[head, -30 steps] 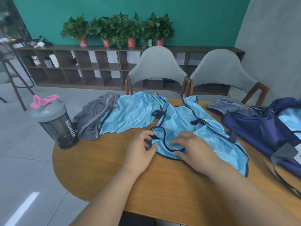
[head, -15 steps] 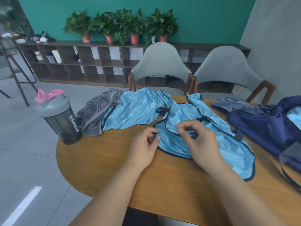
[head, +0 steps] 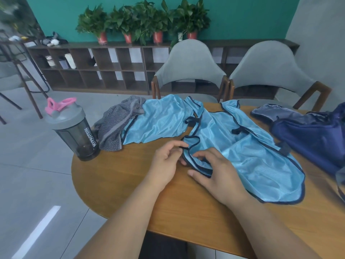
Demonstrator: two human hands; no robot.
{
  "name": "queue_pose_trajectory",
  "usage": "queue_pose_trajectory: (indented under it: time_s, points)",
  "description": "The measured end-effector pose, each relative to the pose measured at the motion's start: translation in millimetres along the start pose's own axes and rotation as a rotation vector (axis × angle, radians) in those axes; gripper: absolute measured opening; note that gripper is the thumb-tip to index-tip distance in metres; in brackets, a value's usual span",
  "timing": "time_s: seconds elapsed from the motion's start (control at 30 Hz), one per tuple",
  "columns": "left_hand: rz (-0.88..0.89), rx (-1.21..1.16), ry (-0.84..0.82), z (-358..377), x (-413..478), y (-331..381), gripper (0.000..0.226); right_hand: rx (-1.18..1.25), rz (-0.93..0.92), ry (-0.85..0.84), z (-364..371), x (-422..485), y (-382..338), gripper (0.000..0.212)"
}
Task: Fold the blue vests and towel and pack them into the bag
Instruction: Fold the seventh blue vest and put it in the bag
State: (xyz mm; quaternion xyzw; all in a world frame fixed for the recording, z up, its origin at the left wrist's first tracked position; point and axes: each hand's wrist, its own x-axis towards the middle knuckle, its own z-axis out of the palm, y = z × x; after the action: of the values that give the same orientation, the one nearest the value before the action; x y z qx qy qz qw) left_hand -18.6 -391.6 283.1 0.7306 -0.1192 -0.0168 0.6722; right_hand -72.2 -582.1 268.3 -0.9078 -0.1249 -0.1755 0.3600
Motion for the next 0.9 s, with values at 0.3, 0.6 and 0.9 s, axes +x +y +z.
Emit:
queue_pose_trajectory:
  time_s: [0.3,0.6,0.9]
  points:
    - [0.136,0.201,-0.018,8.7,-2.2,-4.6,0.044,-0.055,-0.052,0.167,2.6,-0.4,4.2,0.017]
    - [0.305,0.327,0.002,7.9,-0.7,-8.7,0.042,0.008,-0.040,0.169,-0.9,-0.4,-0.2,0.014]
    - [0.364,0.390,0.030,8.4,-2.4,-5.1,0.034,-0.005,-0.059,0.108,-1.9,-0.9,-2.1,0.017]
